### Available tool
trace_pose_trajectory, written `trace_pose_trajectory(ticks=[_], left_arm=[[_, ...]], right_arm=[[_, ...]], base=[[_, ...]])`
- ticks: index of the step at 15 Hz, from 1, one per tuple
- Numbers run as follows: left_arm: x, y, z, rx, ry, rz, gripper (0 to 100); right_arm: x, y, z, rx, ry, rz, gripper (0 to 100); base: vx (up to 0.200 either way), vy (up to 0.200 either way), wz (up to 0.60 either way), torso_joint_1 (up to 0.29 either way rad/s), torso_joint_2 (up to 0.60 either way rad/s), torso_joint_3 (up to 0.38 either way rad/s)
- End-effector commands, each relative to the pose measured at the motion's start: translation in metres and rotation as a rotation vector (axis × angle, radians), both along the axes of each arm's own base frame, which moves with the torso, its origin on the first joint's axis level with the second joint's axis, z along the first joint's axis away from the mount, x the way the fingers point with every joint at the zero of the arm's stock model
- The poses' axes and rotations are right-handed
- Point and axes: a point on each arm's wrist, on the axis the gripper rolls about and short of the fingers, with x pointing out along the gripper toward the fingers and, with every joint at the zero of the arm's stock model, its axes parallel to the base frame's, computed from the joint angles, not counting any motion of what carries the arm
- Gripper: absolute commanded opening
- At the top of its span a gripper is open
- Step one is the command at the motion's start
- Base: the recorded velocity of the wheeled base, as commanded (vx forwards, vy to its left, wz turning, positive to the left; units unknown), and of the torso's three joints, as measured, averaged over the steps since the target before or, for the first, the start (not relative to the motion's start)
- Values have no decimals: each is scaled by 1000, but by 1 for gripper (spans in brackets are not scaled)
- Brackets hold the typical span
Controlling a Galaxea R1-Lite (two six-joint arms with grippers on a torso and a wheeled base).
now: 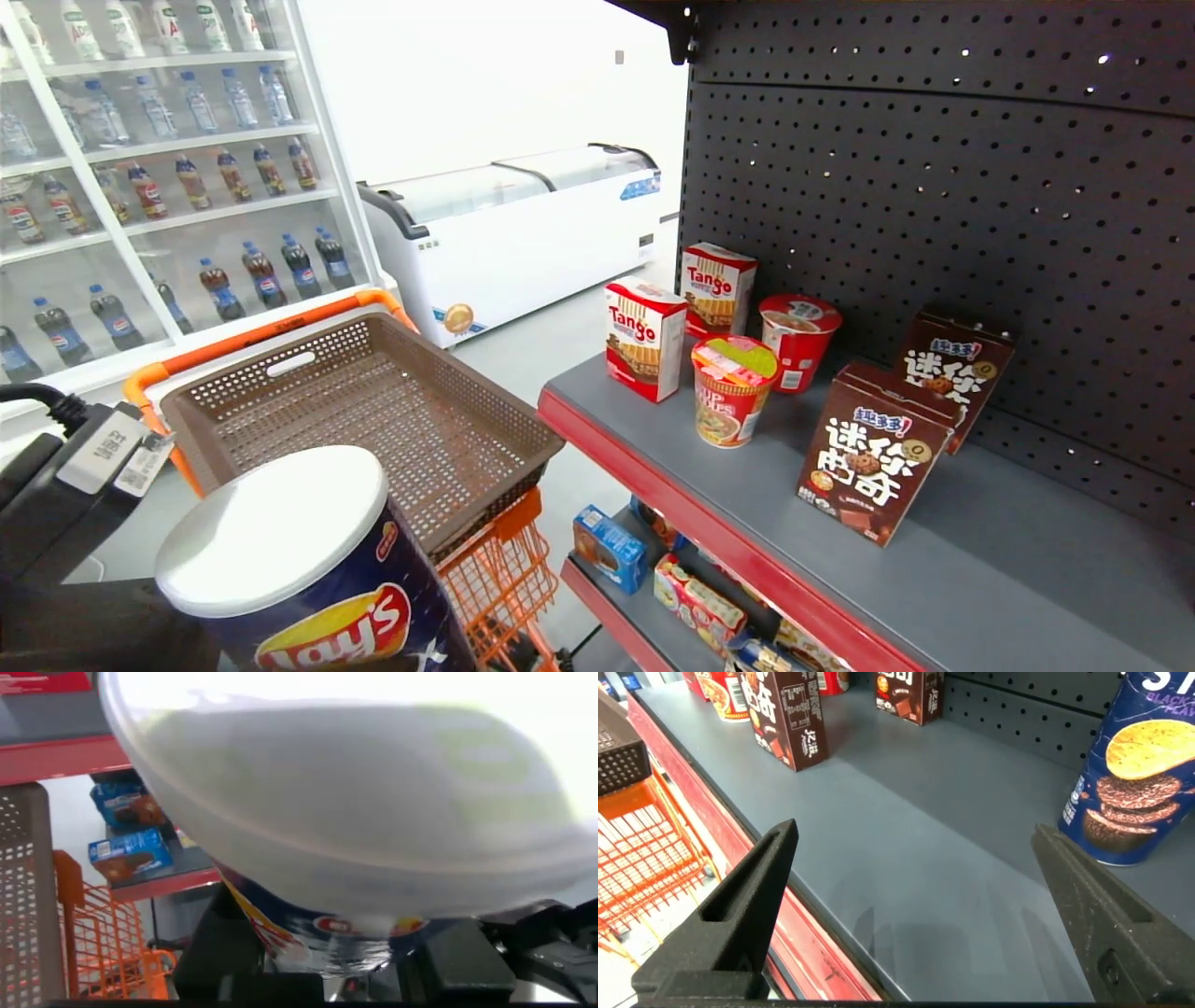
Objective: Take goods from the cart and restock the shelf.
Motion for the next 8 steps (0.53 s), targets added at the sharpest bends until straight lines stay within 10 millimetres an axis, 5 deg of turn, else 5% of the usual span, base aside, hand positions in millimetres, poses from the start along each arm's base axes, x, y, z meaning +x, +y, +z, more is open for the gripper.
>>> trace_pose_trajectory(ticks=[1, 7, 8], left_arm=[[-4, 0, -7, 8, 19, -12, 0], [-16, -3, -18, 20, 45, -74, 0], [-17, -3, -19, 21, 45, -73, 0]], right_arm=[[0, 0, 0, 0, 0, 1, 100], [0, 0, 0, 0, 0, 1, 100], [0, 0, 0, 0, 0, 1, 100]], base=[[0, 0, 0, 0, 0, 0], [0, 0, 0, 0, 0, 0], [0, 0, -600, 2, 7, 2]])
